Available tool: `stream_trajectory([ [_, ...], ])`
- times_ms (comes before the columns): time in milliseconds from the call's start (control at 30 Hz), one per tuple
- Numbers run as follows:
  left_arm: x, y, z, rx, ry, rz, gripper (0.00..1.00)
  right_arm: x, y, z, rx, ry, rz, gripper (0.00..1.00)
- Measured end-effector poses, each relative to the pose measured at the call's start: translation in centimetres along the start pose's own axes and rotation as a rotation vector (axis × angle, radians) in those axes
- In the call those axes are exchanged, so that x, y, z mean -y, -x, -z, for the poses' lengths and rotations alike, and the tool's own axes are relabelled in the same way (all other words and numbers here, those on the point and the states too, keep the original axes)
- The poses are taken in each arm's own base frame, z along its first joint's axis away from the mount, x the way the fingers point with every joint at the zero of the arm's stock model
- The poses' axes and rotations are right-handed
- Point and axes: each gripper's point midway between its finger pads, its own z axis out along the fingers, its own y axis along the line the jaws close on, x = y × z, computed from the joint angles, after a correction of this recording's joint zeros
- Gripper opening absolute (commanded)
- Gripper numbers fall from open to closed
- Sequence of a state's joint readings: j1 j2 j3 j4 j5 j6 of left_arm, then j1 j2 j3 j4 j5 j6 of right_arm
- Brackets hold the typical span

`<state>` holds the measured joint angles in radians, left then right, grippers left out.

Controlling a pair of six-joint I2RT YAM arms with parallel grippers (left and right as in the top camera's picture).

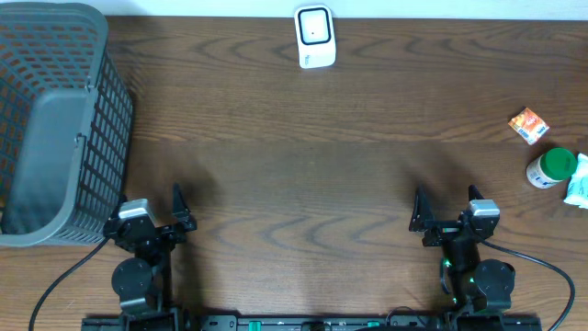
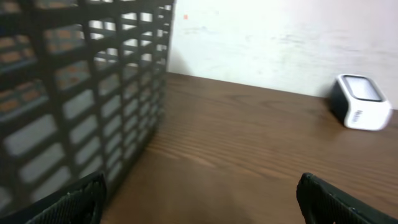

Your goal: Scan the item barcode

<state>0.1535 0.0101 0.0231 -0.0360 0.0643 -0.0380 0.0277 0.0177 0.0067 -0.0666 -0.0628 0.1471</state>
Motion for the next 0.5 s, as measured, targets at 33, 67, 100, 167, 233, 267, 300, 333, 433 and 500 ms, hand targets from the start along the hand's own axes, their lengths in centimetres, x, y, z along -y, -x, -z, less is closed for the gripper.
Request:
stream_trajectory([
  [33,0.4,0.0,0.0,-0.002,-0.015,0.01,0.98,0.0,0.0,0.0,0.0,0.0,0.0,0.99],
  [67,0.8,-0.1,0.0,-0.004,-0.033,0.019,0.98,0.0,0.0,0.0,0.0,0.0,0.0,0.99],
  [100,1.4,-0.2,0.0,-0.007,-0.058,0.032,0.98,0.0,0.0,0.0,0.0,0.0,0.0,0.99],
  [167,2.3,-0.3,0.1,-0.013,-0.095,0.045,0.98,0.0,0.0,0.0,0.0,0.0,0.0,0.99],
  [233,3.1,-0.4,0.2,-0.018,-0.126,0.053,0.98,0.0,0.0,0.0,0.0,0.0,0.0,0.99],
  [267,3.4,-0.4,0.2,-0.02,-0.138,0.055,0.98,0.0,0.0,0.0,0.0,0.0,0.0,0.99],
  [300,3.6,-0.4,0.3,-0.021,-0.147,0.054,0.98,0.0,0.0,0.0,0.0,0.0,0.0,0.99],
  [333,3.8,-0.4,0.3,-0.022,-0.153,0.054,0.98,0.0,0.0,0.0,0.0,0.0,0.0,0.99],
  [433,3.9,-0.5,0.3,-0.023,-0.159,0.053,0.98,0.0,0.0,0.0,0.0,0.0,0.0,0.99],
  [500,3.9,-0.5,0.3,-0.023,-0.158,0.053,0.98,0.0,0.0,0.0,0.0,0.0,0.0,0.99],
])
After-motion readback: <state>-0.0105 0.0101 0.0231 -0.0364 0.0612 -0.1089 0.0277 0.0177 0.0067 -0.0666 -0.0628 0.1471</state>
